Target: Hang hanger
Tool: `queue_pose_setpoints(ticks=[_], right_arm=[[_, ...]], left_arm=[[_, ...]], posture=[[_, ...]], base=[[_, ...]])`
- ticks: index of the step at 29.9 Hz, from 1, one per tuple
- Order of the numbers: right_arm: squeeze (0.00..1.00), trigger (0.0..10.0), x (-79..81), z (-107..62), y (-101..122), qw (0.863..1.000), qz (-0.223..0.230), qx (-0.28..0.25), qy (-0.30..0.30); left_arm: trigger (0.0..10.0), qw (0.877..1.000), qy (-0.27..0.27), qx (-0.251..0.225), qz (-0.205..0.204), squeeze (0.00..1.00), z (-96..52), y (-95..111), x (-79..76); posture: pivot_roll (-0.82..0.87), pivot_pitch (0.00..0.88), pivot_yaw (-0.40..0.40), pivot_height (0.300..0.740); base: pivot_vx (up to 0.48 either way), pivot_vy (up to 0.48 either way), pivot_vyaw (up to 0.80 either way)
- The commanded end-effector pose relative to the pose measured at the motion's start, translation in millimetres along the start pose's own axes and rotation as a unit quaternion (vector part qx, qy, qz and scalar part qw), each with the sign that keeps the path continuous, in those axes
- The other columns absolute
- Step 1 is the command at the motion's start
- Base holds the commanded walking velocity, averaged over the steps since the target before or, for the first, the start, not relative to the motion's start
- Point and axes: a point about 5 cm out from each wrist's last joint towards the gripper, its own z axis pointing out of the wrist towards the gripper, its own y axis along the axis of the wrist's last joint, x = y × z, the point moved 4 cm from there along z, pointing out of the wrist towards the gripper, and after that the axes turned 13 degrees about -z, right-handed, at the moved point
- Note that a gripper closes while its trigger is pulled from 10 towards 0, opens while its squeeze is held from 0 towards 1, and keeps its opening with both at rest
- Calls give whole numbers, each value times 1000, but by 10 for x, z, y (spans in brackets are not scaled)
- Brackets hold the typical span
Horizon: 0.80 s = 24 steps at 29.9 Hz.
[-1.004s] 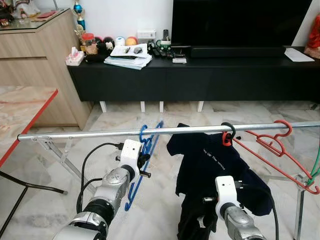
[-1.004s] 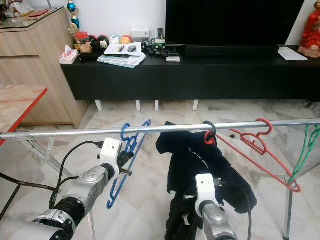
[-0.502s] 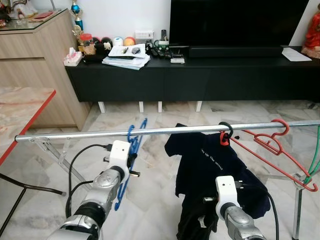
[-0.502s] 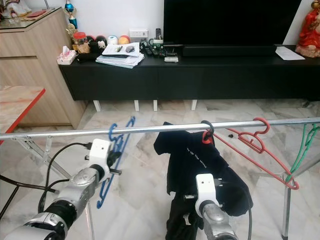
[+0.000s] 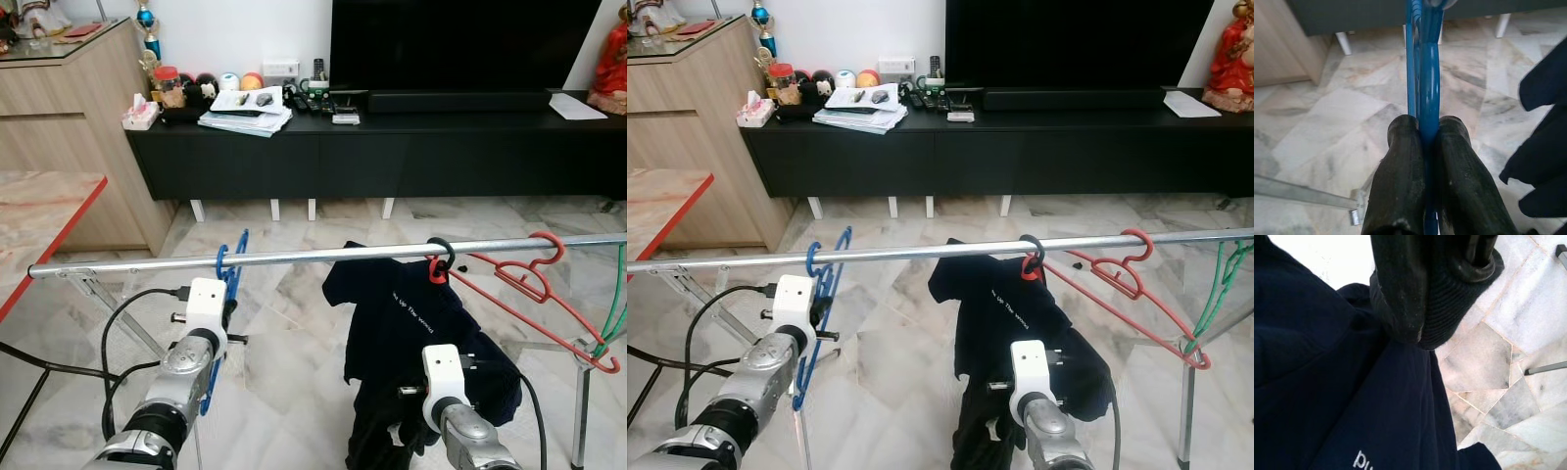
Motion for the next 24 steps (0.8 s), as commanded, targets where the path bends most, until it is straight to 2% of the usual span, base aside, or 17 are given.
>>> queue_pose_setpoints(ticks=[1,3,4,5,6,8,13,14,18,19,20,24], right_arm=[[0,10000,-23,17,93,1000,-2,-10,-2],[0,10000,-21,17,95,1000,-2,-10,-1],[0,10000,-21,17,95,1000,-2,-10,-1],[0,10000,-21,17,95,1000,-2,-10,-1],[0,10000,-20,17,94,1000,-2,-10,-1],[0,10000,-20,17,93,1000,-2,-10,-2],[0,10000,-18,18,93,1000,-1,-10,-2],[0,10000,-18,18,93,1000,-1,-9,-1],[0,10000,-16,17,90,1000,-1,-9,0],[0,10000,-16,17,90,1000,-1,-9,0],[0,10000,-16,17,90,1000,-1,-9,0],[0,10000,-15,17,90,1000,-1,-9,0]], left_arm=[[0,1000,21,-1,6,0,-14,10,104],[392,1000,19,0,10,0,-13,8,94],[4039,1000,16,2,12,0,-13,-2,79],[4039,1000,16,2,12,0,-13,-2,79],[10000,1000,4,7,14,0,-19,-38,30],[10000,999,-17,11,26,0,-29,-70,-42],[10000,999,-20,9,34,0,-32,-74,-66],[10000,999,-20,9,32,1000,-30,-70,-73],[10000,999,-23,8,28,1000,-19,-58,-105],[10000,999,-27,8,31,220,-16,-54,-121],[10000,999,-32,8,35,0,-6,-46,-159],[10000,998,-29,14,47,0,18,-39,-197]], posture=[[62,18,20,740],[62,18,20,740],[62,18,20,740],[62,18,20,740],[60,20,21,740],[59,20,21,740],[60,22,22,740],[61,22,22,740],[62,22,21,740],[62,22,21,740],[62,22,21,740],[60,21,23,740]], base=[[0,0,0],[0,0,0],[0,0,0],[0,0,0],[0,0,0],[0,0,0],[0,0,0],[0,0,0],[0,0,0],[0,0,0],[0,0,0],[0,0,0]])
